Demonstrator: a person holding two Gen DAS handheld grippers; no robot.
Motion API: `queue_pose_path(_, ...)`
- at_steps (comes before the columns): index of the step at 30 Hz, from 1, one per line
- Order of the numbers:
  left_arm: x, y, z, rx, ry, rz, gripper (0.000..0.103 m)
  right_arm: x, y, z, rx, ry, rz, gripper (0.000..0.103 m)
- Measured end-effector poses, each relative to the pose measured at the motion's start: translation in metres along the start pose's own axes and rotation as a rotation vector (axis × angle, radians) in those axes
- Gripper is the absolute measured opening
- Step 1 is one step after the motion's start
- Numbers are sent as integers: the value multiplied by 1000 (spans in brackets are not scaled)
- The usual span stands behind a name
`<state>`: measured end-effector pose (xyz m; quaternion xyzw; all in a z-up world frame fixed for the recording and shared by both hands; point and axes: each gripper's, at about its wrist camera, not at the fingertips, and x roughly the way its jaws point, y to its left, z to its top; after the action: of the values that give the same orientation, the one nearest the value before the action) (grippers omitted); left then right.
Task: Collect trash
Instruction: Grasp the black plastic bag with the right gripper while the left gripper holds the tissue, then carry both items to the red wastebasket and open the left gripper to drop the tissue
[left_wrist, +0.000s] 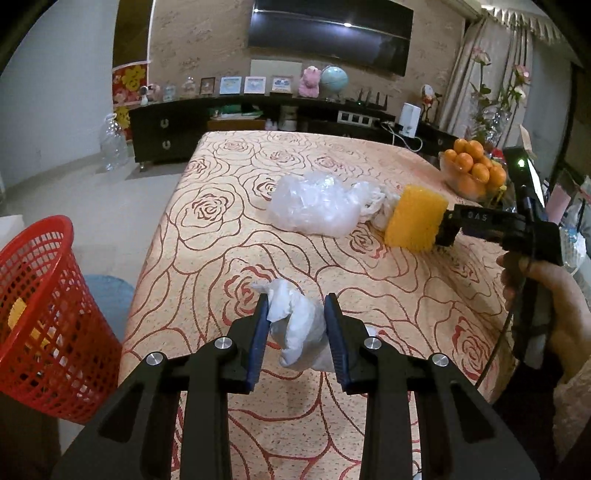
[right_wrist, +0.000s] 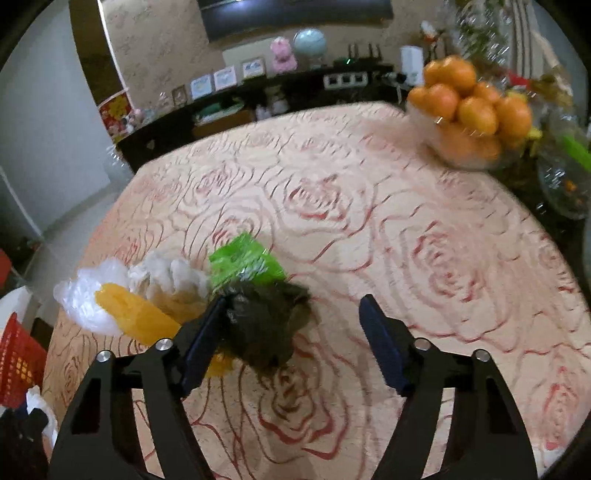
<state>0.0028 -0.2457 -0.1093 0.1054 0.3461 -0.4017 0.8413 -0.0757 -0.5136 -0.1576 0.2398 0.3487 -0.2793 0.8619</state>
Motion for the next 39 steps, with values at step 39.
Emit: queue_pose_path(39,-54,21,4,13,-141,133,29,-105,78,-75,-191,-138,167,36)
